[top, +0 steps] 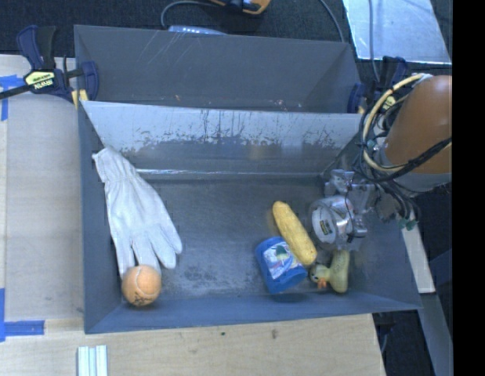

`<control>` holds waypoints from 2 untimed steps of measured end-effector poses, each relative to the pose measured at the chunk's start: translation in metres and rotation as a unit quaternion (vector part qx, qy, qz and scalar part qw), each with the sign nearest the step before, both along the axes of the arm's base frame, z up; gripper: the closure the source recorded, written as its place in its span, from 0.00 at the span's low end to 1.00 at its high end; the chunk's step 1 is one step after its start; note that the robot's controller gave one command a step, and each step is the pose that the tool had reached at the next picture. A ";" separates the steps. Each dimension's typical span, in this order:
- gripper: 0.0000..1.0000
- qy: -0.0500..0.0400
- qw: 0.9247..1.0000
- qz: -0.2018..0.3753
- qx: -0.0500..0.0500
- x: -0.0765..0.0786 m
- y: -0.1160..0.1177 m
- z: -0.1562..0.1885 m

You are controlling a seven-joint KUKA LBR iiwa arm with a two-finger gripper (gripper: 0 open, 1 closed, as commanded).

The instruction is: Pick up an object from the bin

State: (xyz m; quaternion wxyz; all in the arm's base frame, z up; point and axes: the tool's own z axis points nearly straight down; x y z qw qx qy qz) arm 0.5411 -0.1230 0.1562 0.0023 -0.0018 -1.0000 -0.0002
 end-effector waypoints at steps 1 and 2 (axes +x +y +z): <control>0.00 -0.004 1.000 0.001 -0.001 0.002 0.000 0.004; 0.00 -0.005 0.999 0.038 -0.001 0.003 0.005 -0.007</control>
Offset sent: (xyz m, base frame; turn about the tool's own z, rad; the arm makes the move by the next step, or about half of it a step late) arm 0.0021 0.0185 -0.0403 -0.2499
